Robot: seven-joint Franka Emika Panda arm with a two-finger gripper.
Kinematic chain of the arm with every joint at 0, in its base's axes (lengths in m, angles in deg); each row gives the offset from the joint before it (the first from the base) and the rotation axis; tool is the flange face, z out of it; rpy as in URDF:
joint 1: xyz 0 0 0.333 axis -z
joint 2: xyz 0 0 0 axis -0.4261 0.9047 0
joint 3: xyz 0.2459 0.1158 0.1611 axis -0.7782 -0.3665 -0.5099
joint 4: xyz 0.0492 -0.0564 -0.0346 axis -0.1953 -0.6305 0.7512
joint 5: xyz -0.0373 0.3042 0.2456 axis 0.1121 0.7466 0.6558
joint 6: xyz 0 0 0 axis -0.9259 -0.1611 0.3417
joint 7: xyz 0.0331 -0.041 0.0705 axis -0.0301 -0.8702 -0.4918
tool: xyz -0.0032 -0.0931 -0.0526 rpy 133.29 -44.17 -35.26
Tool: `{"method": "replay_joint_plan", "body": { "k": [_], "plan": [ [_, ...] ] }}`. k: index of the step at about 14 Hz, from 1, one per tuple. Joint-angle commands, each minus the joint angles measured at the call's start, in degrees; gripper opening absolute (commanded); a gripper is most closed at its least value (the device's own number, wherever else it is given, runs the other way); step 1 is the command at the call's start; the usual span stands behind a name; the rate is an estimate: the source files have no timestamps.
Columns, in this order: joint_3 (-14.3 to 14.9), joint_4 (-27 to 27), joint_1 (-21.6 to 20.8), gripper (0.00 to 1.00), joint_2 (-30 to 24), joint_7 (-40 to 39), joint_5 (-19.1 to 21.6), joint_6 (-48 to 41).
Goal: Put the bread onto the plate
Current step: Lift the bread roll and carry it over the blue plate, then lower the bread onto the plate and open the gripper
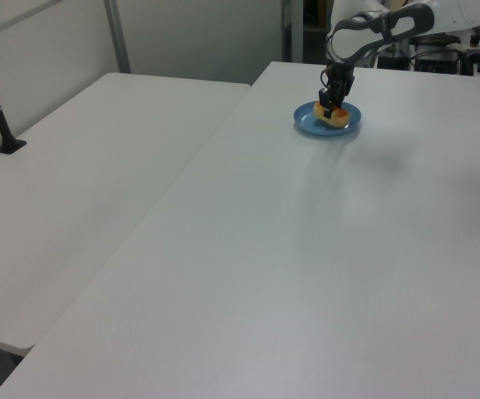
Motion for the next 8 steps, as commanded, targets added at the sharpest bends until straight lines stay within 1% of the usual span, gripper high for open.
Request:
{"method": "replay_joint_plan", "body": {
  "k": [1,3,5,6,8],
  "plan": [
    [0.1,0.7,-0.5,1.00,0.4,1.5,0.0,0.9],
    [0.0,0.6,-0.5,1.00,-0.1,1.6,0.4,0.8],
    [0.0,0.5,0.0,1.00,-2.5,1.7,1.1,-0.1],
    [0.0,0.1,1.0,1.00,-6.1,1.6,1.8,-2.6],
    [0.0,-1.1,1.4,1.00,-13.8,1.7,2.2,-13.0]
  ]
}}
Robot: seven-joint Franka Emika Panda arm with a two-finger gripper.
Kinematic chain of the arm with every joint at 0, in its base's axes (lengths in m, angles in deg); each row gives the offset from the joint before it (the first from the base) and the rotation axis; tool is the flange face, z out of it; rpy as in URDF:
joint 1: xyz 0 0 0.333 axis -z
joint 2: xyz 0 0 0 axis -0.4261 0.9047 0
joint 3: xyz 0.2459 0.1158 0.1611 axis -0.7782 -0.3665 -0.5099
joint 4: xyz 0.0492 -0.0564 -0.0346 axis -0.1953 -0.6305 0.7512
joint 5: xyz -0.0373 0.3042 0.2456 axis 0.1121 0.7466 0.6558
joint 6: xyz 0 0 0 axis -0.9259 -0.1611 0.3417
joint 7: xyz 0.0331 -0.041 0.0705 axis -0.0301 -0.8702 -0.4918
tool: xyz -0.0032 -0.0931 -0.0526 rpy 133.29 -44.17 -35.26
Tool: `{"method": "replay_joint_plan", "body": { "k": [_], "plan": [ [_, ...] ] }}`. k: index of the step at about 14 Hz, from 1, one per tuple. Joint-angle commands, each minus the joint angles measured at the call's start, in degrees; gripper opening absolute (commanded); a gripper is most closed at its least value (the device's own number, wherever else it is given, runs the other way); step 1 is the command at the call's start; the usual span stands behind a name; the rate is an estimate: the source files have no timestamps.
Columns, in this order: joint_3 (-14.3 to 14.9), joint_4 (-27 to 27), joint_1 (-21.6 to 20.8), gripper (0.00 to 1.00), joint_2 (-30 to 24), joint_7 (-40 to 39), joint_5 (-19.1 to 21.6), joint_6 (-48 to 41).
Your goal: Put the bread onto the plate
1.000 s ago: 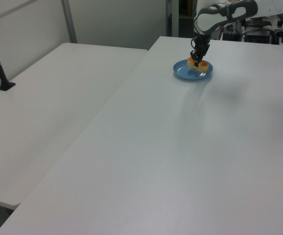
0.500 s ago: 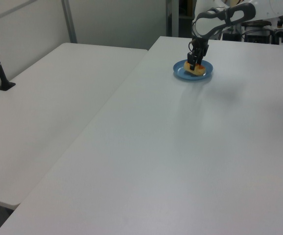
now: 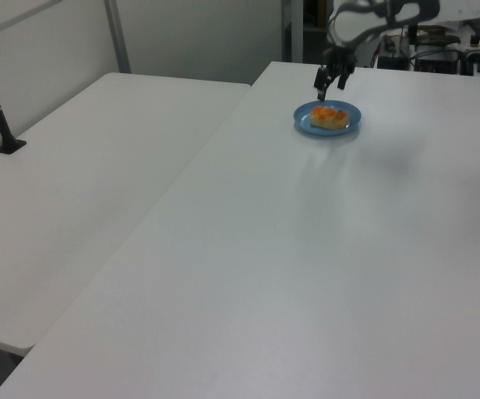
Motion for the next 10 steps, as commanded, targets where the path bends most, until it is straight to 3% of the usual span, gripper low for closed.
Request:
{"method": "replay_joint_plan", "body": {
  "k": [1,6,10],
  "plan": [
    [0.0,-3.1,0.4,1.00,-12.5,0.5,1.4,-13.0],
    [0.0,-7.2,-1.6,1.00,-26.3,10.6,1.2,-25.8],
    [0.1,-14.2,-9.5,1.00,-36.6,19.0,-1.3,-31.2]
  ]
}}
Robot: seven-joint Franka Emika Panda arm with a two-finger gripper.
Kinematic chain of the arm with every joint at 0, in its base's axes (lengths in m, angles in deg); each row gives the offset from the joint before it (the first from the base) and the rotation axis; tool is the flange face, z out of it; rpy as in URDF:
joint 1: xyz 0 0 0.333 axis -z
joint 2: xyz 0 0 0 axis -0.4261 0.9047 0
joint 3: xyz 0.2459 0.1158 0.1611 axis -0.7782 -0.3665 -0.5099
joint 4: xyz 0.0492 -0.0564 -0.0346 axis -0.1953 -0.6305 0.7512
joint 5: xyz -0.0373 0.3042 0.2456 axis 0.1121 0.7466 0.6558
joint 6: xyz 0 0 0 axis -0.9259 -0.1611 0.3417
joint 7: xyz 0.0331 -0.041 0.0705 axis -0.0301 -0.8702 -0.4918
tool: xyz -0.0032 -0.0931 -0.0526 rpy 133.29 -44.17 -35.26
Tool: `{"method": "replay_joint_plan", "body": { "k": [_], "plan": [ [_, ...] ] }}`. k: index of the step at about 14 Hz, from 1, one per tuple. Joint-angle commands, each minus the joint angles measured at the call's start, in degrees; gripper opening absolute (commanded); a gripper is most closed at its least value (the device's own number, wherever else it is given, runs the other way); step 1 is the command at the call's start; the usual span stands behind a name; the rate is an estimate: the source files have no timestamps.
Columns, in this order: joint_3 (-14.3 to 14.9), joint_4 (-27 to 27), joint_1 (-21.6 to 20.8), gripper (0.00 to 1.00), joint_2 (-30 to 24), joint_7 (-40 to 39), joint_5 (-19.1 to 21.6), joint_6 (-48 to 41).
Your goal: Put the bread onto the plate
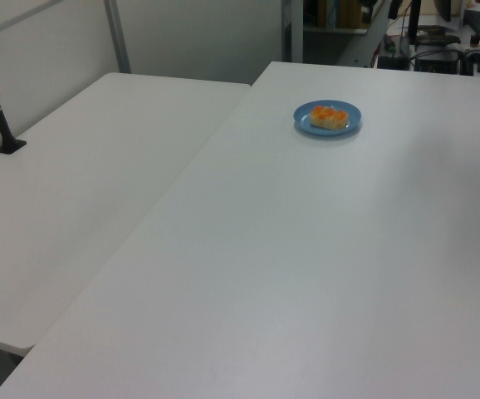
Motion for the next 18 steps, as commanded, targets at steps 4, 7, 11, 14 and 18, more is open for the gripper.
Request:
{"method": "replay_joint_plan", "body": {
  "k": [4,7,11,14,18],
  "plan": [
    [0.4,-14.0,-14.0,1.00,-12.9,5.7,-9.3,-2.1],
    [0.3,-14.3,-15.7,1.00,-12.7,-7.3,-11.6,-1.2],
    [-0.3,-15.4,-15.5,1.00,-12.0,-12.0,-12.1,6.4],
    [-0.3,-15.3,-15.2,1.00,-11.2,-13.1,-12.1,6.7],
    [-0.1,-15.0,-14.4,1.00,-11.2,-14.3,-11.9,6.8]
  ]
}}
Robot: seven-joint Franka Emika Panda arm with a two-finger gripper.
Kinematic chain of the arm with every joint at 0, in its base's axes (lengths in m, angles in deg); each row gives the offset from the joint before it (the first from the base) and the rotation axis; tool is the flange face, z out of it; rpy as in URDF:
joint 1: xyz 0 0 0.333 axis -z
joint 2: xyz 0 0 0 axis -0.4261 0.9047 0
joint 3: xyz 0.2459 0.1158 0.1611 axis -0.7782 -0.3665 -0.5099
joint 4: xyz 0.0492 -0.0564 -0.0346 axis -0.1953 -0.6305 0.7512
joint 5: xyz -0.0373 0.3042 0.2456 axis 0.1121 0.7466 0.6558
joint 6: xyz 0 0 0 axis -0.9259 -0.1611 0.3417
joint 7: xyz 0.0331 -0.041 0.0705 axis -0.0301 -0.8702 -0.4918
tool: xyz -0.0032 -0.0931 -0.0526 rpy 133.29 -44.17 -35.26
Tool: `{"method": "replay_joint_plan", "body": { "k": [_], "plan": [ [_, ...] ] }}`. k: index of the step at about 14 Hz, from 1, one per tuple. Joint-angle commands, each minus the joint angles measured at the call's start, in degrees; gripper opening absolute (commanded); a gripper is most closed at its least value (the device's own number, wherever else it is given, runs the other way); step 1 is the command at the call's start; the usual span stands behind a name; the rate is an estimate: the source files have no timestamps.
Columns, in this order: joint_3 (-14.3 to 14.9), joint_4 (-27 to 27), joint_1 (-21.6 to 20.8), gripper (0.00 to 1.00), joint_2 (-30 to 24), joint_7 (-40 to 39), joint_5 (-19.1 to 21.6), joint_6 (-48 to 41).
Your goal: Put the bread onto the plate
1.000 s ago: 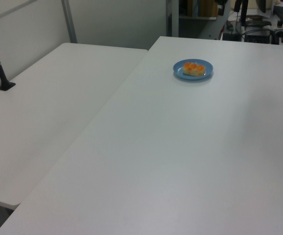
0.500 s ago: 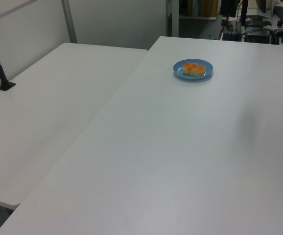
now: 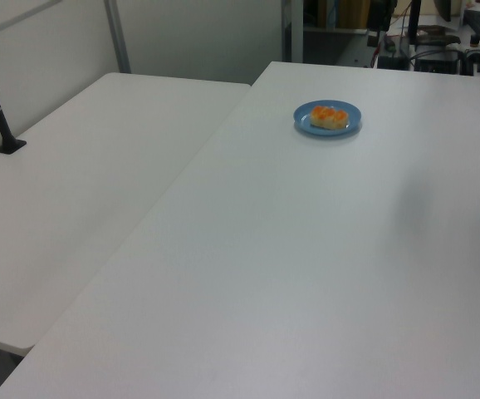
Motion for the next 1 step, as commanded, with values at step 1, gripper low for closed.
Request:
{"method": "replay_joint_plan", "body": {
  "k": [1],
  "plan": [
    [0.3,-1.0,0.4,1.00,-0.6,-1.8,-0.6,1.6]
  ]
}}
